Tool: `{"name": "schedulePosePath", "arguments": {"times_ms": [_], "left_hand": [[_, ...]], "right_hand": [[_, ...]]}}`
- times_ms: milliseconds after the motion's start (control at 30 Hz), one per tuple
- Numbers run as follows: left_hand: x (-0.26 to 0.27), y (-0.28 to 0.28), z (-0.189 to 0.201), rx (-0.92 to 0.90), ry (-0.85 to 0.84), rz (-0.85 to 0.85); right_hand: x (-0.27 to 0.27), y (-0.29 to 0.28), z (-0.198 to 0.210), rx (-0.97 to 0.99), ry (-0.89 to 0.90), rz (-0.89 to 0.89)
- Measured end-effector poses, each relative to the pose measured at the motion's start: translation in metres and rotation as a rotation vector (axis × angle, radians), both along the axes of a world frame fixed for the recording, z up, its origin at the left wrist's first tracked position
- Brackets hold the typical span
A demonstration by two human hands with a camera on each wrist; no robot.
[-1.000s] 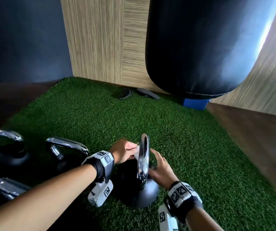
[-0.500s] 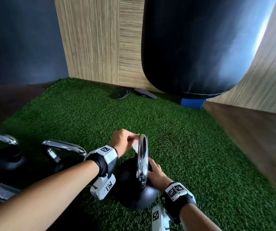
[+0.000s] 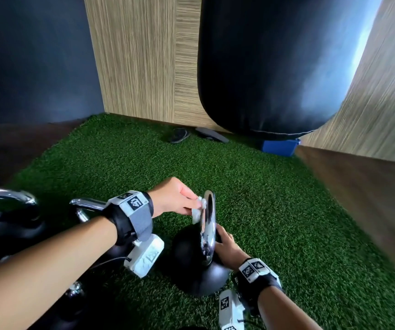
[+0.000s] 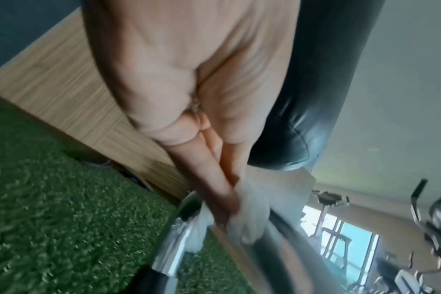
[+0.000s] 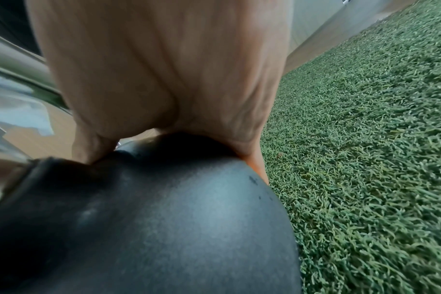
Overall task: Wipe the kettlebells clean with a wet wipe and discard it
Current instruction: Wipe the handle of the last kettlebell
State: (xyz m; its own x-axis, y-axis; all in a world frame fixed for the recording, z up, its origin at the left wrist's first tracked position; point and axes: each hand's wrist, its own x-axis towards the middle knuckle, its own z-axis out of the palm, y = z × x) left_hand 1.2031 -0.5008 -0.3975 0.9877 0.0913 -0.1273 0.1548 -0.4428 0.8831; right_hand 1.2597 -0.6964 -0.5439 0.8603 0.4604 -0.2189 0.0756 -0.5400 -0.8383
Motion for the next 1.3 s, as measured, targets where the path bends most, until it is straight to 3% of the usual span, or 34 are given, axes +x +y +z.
{"name": "schedulePosePath", "arguments": {"times_ms": [67,200,300,367,533,733,900,1000,1133,1233,1300], "left_hand": [[-0.01,0.001,0.001,-0.071,0.085,-0.131],[-0.022,-0.002,0.003,-0.162,0.068,-0.147],[-0.033,-0.004,-0.001,-0.163,0.161,-0.234],[-0.043,-0.004,-0.007,-0.127,0.206,-0.281],[-0.06,-0.01,-0.026,-0.002,0.103,-0.203],[-0.07,-0.018,-0.037,0.345,-0.038,-0.205],[-0.076,-0.029,-0.066,0.377,-0.131,-0.162],[-0.075,-0.025,-0.071,0.296,-0.043,-0.117],[-0.069,-0.008,-0.053,-0.036,0.116,-0.056],[-0.064,0.004,-0.033,-0.178,0.085,-0.013],[-0.063,0.009,-0.022,-0.283,0.059,-0.007]], "right_hand": [[-0.001,0.0,0.001,-0.004,0.01,-0.004],[0.0,0.001,0.002,-0.003,0.023,0.001],[0.0,0.001,0.001,0.013,0.032,-0.015],[0.0,0.0,0.002,0.008,0.034,-0.01],[0.002,-0.001,0.001,-0.006,0.04,0.009],[0.002,0.0,0.0,0.002,0.036,-0.013],[0.0,0.001,-0.001,-0.009,0.013,-0.015],[-0.006,0.0,0.01,-0.002,0.027,0.026],[-0.014,-0.012,0.052,-0.139,-0.074,0.23],[-0.017,-0.018,0.091,-0.16,-0.327,-0.051],[-0.027,-0.015,0.117,0.094,-0.479,-0.181]]}}
